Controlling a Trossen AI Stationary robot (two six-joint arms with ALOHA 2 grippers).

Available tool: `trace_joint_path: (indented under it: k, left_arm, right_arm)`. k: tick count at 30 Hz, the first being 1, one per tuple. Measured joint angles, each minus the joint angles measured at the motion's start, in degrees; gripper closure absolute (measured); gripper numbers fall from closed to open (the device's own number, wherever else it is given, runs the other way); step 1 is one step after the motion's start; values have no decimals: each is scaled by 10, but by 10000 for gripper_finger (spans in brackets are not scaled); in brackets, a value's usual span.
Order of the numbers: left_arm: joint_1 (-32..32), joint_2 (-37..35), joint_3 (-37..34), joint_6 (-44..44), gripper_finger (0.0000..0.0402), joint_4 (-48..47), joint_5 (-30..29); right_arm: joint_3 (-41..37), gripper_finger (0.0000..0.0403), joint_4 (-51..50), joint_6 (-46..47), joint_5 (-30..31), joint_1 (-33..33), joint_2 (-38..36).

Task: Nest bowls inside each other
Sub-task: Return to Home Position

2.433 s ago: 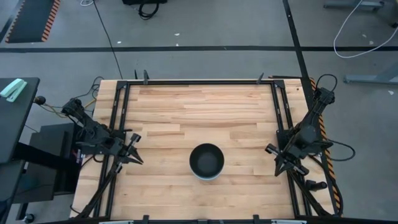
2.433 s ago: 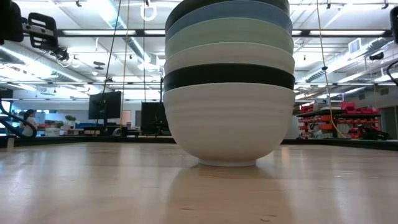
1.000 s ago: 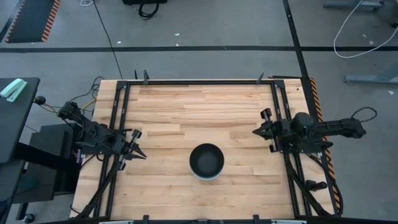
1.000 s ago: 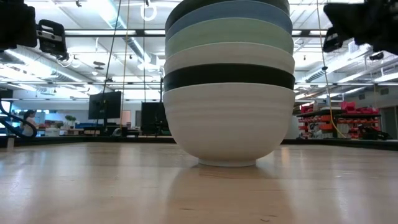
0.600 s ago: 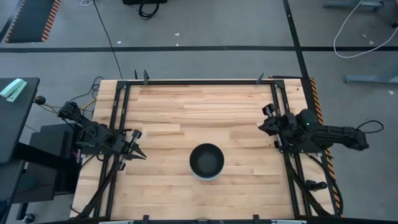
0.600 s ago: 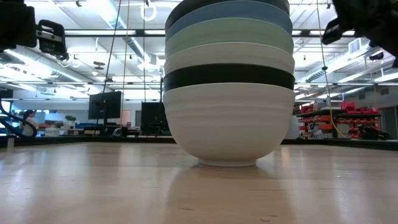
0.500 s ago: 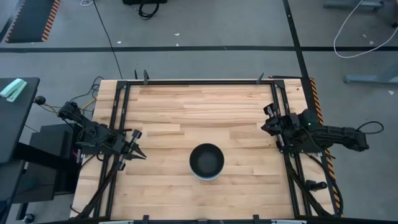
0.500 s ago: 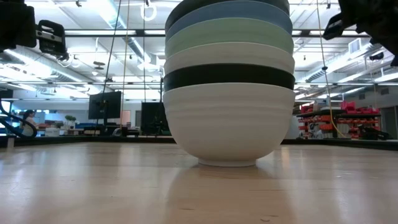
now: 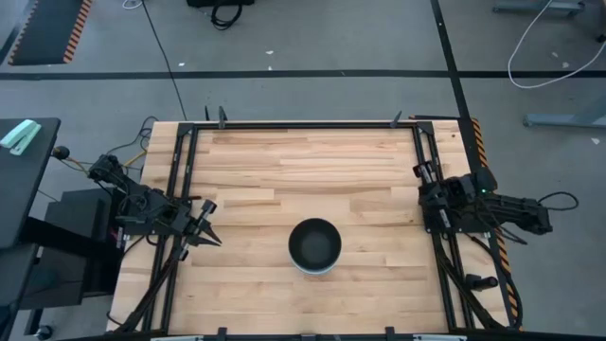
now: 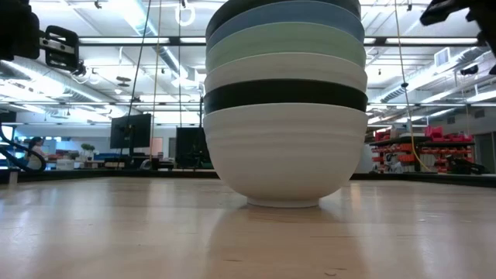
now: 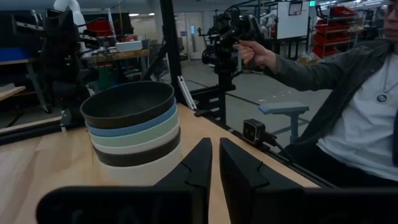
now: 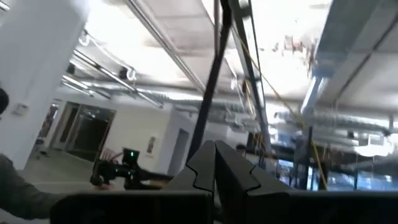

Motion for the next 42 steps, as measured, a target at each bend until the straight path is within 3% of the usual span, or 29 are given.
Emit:
trace_joint_path:
  k: [12, 20, 33, 42]
  left_arm:
    - [0, 0, 0, 0, 374, 0, 2]
    - [0, 0, 0, 0, 364, 0, 2]
    - [0, 0, 0, -1, 372, 0, 2]
    - [0, 0, 0, -1, 365, 0, 1]
  right_arm:
    - [-1, 385, -70, -6, -7, -17, 0]
    - [-1, 385, -218, -31, -6, -41, 0]
    - [-1, 385, -338, -35, 9, -82, -1]
    - [-1, 385, -347, -10, 115, -85, 0]
